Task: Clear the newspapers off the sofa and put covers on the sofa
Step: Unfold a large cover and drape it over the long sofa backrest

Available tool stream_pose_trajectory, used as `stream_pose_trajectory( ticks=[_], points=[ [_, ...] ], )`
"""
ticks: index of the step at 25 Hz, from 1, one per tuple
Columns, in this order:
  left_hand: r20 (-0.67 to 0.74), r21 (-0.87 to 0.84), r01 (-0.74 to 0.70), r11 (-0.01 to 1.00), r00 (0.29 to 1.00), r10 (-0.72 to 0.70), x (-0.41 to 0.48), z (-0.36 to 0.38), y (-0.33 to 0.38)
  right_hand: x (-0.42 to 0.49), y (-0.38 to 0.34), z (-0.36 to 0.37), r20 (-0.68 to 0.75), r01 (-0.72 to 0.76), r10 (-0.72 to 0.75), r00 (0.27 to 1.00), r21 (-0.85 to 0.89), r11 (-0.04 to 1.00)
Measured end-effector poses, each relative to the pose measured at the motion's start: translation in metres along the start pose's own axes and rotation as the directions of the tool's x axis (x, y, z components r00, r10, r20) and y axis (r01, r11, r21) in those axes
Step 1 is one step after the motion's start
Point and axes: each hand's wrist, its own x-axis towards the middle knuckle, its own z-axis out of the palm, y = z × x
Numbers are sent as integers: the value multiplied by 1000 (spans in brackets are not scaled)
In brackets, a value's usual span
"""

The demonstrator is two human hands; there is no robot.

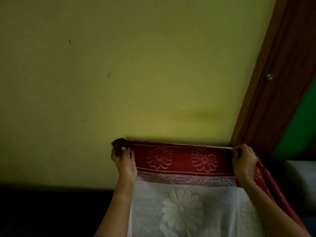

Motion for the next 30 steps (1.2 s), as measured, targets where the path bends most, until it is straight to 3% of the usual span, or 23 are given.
stream_pose_trajectory(
  ticks=[2, 3, 4, 5, 6, 7, 8, 11, 14, 16, 17, 19, 20, 21, 22, 25, 30],
  points=[
    [119, 245, -98, 965, 990, 71, 9, -1, -6, -6, 4, 5, 7, 26, -26, 1000, -31, 999],
    [231, 473, -217, 854, 966, 118, 12, 1, -8, -7, 6, 7, -2, 21, -21, 1000, -25, 999],
    [370, 719, -365, 591, 921, 119, 12, 2, -11, -6, 7, 8, -15, 15, -16, 1000, -28, 1000],
    [496, 840, -492, 230, 867, 47, 12, 1, -16, -5, 8, 9, -20, 11, -12, 1000, -47, 999],
    [554, 826, -557, -85, 830, -66, 10, 1, -19, -3, 10, 10, -21, 31, -33, 999, -93, 995],
    [524, 792, -546, -274, 838, -154, 12, 2, -22, -2, 11, 11, -7, 80, -82, 997, -147, 986],
    [460, 788, -504, -353, 864, -206, 13, 5, -21, 0, 13, 13, 31, 147, -143, 989, -201, 969],
    [327, 820, -414, -395, 905, -271, 17, 17, -22, 6, 19, 16, 298, 390, -291, 909, -363, 846],
    [248, 798, -339, -498, 938, -241, 11, 32, -22, 11, 11, 18, 547, 419, -103, 831, -492, 763],
    [325, 741, -342, -579, 936, -137, -2, 47, -25, 14, -4, 22, 594, 464, -44, 803, -577, 672],
    [452, 683, -421, -597, 886, -109, -10, 53, -30, 15, -12, 26, 608, 497, -62, 791, -582, 644],
    [703, 548, -666, -507, 695, -152, -26, 62, -48, 11, -21, 34, 631, 535, -139, 763, -495, 685],
    [754, 493, -751, -439, 620, -215, -32, 63, -58, 9, -22, 37, 645, 520, -157, 748, -421, 744],
    [726, 499, -770, -398, 622, -293, -35, 64, -67, 10, -23, 40, 662, 467, -136, 737, -354, 810],
    [655, 523, -742, -419, 665, -359, -35, 66, -73, 11, -24, 42, 681, 404, -86, 727, -322, 856],
    [522, 585, -640, -498, 767, -373, -27, 71, -81, 17, -24, 50, 691, 371, 1, 723, -390, 843],
    [566, 547, -641, -538, 757, -327, -31, 72, -83, 9, -19, 53, 552, 360, -135, 823, -322, 876]
  ],
)
